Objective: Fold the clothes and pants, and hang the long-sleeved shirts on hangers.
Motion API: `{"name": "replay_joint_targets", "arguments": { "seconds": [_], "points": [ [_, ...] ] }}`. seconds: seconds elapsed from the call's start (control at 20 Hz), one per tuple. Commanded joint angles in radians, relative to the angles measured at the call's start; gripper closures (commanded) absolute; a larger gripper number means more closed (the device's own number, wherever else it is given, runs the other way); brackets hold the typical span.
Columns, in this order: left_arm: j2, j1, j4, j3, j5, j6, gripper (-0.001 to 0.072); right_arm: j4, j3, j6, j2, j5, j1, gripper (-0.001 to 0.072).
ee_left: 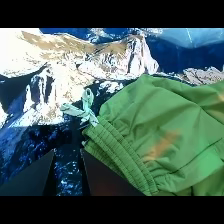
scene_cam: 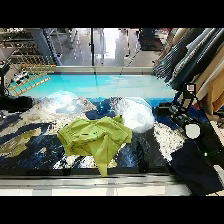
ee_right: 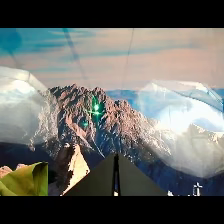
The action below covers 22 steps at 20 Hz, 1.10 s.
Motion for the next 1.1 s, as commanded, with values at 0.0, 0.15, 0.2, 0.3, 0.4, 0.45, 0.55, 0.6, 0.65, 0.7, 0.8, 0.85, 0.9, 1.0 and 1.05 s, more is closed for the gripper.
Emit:
{"name": "replay_joint_targets", "arguments": {
  "seconds": [0.0, 0.15, 0.2, 0.3, 0.4, 0.45, 0.55, 0.6, 0.65, 0.7, 0.8, 0.85, 0.9, 1.0, 1.05],
  "points": [
    [0.001, 0.000, 0.000, 0.000, 0.001, 0.000, 0.0527, 0.000, 0.000, 0.000, 0.000, 0.000, 0.001, 0.0701],
    [0.001, 0.000, 0.000, 0.000, 0.001, 0.000, 0.0528, 0.000, 0.000, 0.000, 0.000, 0.000, 0.001, 0.0701],
    [0.001, 0.000, 0.000, 0.000, 0.000, 0.000, 0.0528, 0.000, 0.000, 0.000, 0.000, 0.000, 0.001, 0.0701],
    [0.001, 0.000, 0.000, 0.000, 0.000, 0.000, 0.0529, 0.000, 0.000, 0.000, 0.000, 0.000, 0.001, 0.0701],
    [0.000, 0.000, 0.000, 0.000, 0.012, 0.000, 0.0508, 0.000, 0.000, 0.000, 0.000, 0.000, 0.001, 0.0701],
    [-0.002, -0.001, -0.001, 0.000, 0.031, 0.000, 0.0318, 0.000, 0.000, 0.000, 0.000, 0.000, 0.001, 0.0701],
    [-0.010, -0.002, -0.003, 0.000, 0.043, -0.001, 0.0004, 0.000, 0.000, 0.000, 0.000, 0.000, 0.001, 0.0701],
    [-0.016, -0.002, -0.003, 0.000, 0.034, -0.001, 0.0005, 0.001, 0.000, 0.000, 0.000, 0.000, 0.001, 0.0701],
    [-0.026, -0.002, -0.003, 0.000, 0.013, 0.000, 0.0006, 0.002, 0.000, 0.001, 0.000, -0.002, 0.001, 0.0701],
    [-0.035, -0.002, -0.003, -0.003, -0.013, 0.000, 0.0007, 0.002, 0.000, 0.002, 0.000, -0.001, 0.001, 0.0701],
    [-0.042, -0.002, -0.015, -0.043, -0.046, 0.001, 0.0006, 0.054, 0.000, 0.028, 0.000, 0.011, 0.003, 0.0701],
    [-0.040, -0.001, -0.051, -0.084, -0.046, 0.013, 0.0007, 0.088, 0.001, 0.029, 0.003, 0.062, 0.006, 0.0701],
    [-0.040, -0.002, -0.117, -0.132, -0.046, 0.051, 0.0007, 0.088, 0.003, 0.029, 0.004, 0.155, 0.006, 0.0700],
    [-0.040, -0.002, -0.298, -0.241, -0.048, 0.143, 0.0007, 0.085, 0.003, 0.032, 0.001, 0.407, 0.006, 0.0695],
    [-0.039, -0.002, -0.385, -0.304, -0.050, 0.174, 0.0007, 0.092, -0.001, 0.039, -0.001, 0.499, 0.006, 0.0696]
  ]
}}
